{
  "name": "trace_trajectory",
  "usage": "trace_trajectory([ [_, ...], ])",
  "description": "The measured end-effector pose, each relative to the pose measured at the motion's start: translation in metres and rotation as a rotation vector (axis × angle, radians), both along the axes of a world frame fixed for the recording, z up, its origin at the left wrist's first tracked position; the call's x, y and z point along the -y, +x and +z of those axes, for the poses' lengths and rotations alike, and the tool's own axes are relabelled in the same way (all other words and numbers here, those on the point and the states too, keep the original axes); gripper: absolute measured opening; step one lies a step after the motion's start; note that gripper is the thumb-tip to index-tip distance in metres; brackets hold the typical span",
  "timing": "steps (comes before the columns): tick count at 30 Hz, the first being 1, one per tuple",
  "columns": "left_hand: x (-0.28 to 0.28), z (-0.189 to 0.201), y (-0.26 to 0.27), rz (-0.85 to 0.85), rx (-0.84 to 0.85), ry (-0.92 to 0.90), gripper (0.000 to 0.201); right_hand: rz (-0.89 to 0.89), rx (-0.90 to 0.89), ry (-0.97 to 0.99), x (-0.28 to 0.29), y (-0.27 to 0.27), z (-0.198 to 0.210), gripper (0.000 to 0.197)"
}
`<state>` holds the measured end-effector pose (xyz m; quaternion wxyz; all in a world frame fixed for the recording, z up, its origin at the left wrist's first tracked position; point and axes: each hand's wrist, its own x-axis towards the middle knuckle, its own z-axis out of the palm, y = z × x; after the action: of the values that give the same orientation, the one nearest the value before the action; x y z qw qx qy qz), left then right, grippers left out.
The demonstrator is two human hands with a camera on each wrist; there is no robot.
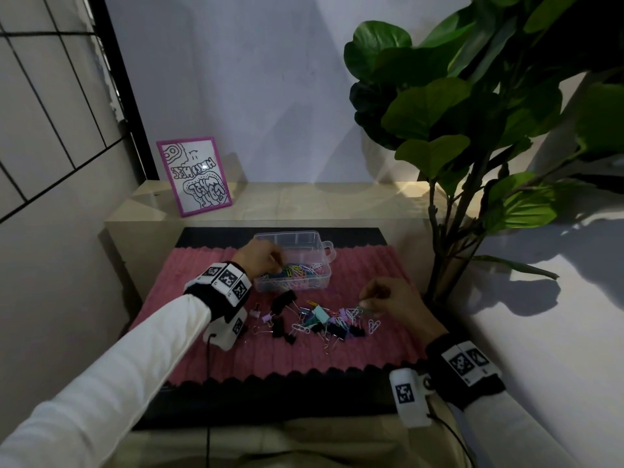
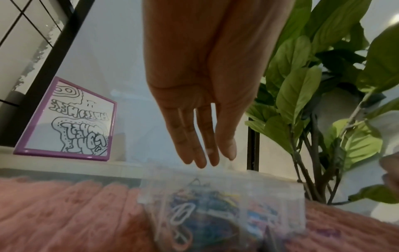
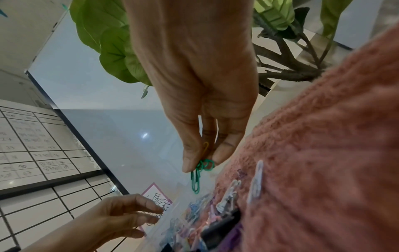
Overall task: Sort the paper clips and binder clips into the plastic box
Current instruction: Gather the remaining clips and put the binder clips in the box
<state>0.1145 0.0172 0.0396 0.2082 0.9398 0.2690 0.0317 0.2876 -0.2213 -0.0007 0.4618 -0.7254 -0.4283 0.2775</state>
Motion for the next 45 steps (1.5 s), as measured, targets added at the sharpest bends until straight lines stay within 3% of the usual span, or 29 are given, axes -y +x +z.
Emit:
trace_trajectory([
  [7,0.013,0.012,-0.026,-0.012,0.256,-0.031,0.017,0.061,0.082,0.042,-0.032,-0.004,0.033,0.012],
  [13,0.019,0.010,-0.066,-0.013,0.160,-0.143,0.017,0.125,0.126,0.084,-0.088,-0.004,0.068,0.011],
  [23,0.034,0.003,-0.067,-0.073,0.140,-0.180,0.017,0.223,0.381,-0.093,-0.149,-0.016,0.047,0.009],
  [27,0.050,-0.001,-0.042,-0.126,0.098,-0.170,0.021,0.317,0.485,-0.157,-0.141,-0.016,0.051,0.013],
  [33,0.077,-0.007,0.004,-0.364,-0.004,-0.087,0.026,0.262,0.548,0.011,-0.089,0.000,0.061,0.010],
  [36,0.083,-0.016,0.017,-0.423,-0.139,0.002,0.023,0.306,0.659,-0.093,-0.060,0.003,0.043,0.011],
  [41,0.076,-0.017,0.013,-0.363,-0.049,0.127,0.019,0.460,0.553,-0.272,-0.037,-0.012,0.013,0.015],
  [45,0.058,-0.007,-0.007,-0.252,0.045,0.000,0.019,0.471,0.592,-0.272,-0.049,-0.023,0.002,0.022],
])
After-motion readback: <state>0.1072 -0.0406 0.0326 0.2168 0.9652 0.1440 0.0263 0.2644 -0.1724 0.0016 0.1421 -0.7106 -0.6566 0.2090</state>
